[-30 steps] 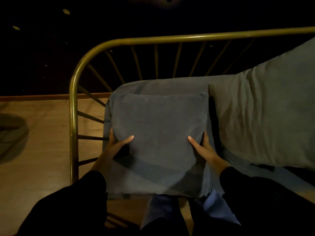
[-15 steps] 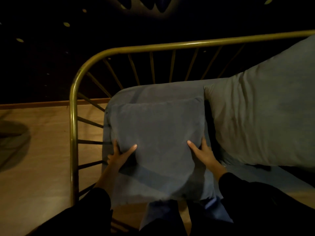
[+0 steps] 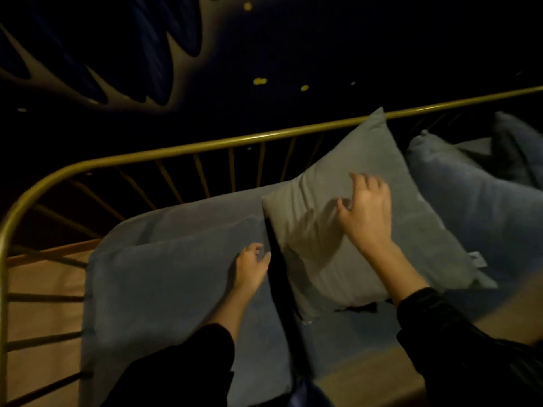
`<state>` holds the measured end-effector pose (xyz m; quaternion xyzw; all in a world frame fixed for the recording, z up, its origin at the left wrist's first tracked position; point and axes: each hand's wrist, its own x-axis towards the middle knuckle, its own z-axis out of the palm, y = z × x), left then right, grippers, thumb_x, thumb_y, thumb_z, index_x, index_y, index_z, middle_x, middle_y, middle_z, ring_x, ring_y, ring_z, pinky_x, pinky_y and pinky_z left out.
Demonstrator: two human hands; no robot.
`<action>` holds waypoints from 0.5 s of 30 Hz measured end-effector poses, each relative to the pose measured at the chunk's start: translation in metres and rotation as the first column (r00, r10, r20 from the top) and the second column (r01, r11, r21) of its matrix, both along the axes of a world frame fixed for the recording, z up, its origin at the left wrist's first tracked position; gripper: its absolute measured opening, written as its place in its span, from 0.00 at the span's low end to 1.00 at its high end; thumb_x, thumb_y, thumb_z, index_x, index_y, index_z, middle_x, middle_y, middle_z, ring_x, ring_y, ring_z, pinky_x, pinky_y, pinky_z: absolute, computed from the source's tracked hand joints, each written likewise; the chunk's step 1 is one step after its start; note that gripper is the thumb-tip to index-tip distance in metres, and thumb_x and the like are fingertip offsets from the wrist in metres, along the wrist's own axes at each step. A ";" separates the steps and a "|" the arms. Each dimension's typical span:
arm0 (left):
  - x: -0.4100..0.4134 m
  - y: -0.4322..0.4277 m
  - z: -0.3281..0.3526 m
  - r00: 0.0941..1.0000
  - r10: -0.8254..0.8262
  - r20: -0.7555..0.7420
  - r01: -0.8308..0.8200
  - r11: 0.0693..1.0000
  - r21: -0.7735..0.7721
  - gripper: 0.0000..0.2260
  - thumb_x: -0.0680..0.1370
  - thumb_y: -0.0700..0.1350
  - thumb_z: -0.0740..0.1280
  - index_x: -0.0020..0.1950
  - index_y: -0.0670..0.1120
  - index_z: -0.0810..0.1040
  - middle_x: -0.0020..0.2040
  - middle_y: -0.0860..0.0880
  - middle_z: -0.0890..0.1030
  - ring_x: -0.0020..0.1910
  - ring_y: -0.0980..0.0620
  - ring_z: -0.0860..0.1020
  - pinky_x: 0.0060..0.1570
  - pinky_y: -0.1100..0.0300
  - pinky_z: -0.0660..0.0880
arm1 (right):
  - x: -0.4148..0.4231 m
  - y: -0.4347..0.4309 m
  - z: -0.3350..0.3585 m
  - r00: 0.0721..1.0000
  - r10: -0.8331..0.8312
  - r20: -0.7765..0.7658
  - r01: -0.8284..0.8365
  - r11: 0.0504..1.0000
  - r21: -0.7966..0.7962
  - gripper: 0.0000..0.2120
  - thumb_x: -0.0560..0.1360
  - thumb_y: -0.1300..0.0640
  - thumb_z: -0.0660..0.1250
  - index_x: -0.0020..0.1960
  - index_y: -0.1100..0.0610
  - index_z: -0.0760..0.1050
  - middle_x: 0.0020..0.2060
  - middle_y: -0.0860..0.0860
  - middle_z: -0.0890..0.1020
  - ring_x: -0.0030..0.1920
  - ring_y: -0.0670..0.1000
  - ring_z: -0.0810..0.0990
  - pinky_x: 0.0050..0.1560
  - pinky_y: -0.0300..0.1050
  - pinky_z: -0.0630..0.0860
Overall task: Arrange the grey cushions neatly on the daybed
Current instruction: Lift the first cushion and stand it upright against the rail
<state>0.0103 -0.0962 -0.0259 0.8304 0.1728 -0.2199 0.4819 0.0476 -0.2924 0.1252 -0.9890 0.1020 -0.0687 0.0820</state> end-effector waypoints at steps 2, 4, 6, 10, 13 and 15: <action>0.021 -0.037 -0.004 0.993 0.001 -0.121 -0.014 0.994 -0.106 0.24 0.79 0.51 0.65 0.72 0.41 0.69 0.69 0.39 0.74 0.67 0.40 0.73 0.65 0.51 0.70 | 0.012 -0.033 0.009 0.996 -0.094 -0.006 0.092 0.991 -0.100 0.31 0.75 0.49 0.66 0.72 0.63 0.64 0.68 0.66 0.69 0.70 0.68 0.64 0.71 0.63 0.61; 0.037 -0.063 -0.012 0.974 0.005 -0.226 -0.040 0.988 -0.148 0.27 0.81 0.55 0.61 0.76 0.42 0.64 0.73 0.41 0.70 0.71 0.40 0.70 0.67 0.51 0.67 | 0.021 -0.061 0.004 0.972 -0.194 -0.129 0.186 0.980 -0.073 0.39 0.74 0.43 0.66 0.76 0.62 0.55 0.73 0.67 0.61 0.73 0.68 0.58 0.72 0.65 0.55; 0.050 -0.079 -0.024 0.950 0.014 -0.311 -0.070 0.983 -0.167 0.27 0.82 0.56 0.57 0.75 0.40 0.64 0.74 0.41 0.69 0.72 0.40 0.69 0.68 0.51 0.66 | 0.024 -0.080 -0.012 0.952 -0.226 -0.208 0.228 0.974 -0.018 0.47 0.72 0.39 0.67 0.77 0.63 0.50 0.70 0.68 0.63 0.69 0.69 0.62 0.70 0.63 0.60; 0.067 -0.094 -0.062 0.901 0.138 -0.412 -0.256 0.935 -0.247 0.39 0.76 0.69 0.56 0.77 0.43 0.63 0.75 0.41 0.68 0.72 0.42 0.68 0.71 0.50 0.64 | 0.025 -0.097 -0.054 0.950 -0.253 -0.184 0.257 0.966 -0.006 0.54 0.67 0.29 0.63 0.78 0.62 0.47 0.70 0.68 0.63 0.70 0.68 0.63 0.69 0.61 0.62; 0.074 -0.102 -0.081 0.800 0.248 -0.547 -0.458 0.840 -0.290 0.41 0.71 0.74 0.55 0.78 0.52 0.61 0.76 0.48 0.67 0.74 0.44 0.66 0.73 0.45 0.61 | 0.037 -0.106 -0.071 0.944 -0.280 -0.174 0.292 0.955 0.047 0.59 0.63 0.25 0.62 0.78 0.60 0.43 0.75 0.69 0.54 0.76 0.67 0.54 0.74 0.63 0.53; 0.079 -0.109 -0.083 0.751 0.247 -0.612 -0.551 0.745 -0.376 0.37 0.73 0.72 0.57 0.76 0.53 0.65 0.74 0.49 0.70 0.72 0.44 0.68 0.72 0.45 0.62 | 0.050 -0.115 -0.076 0.949 -0.268 -0.169 0.279 0.959 0.048 0.60 0.62 0.24 0.62 0.78 0.60 0.43 0.74 0.69 0.57 0.75 0.67 0.57 0.74 0.62 0.55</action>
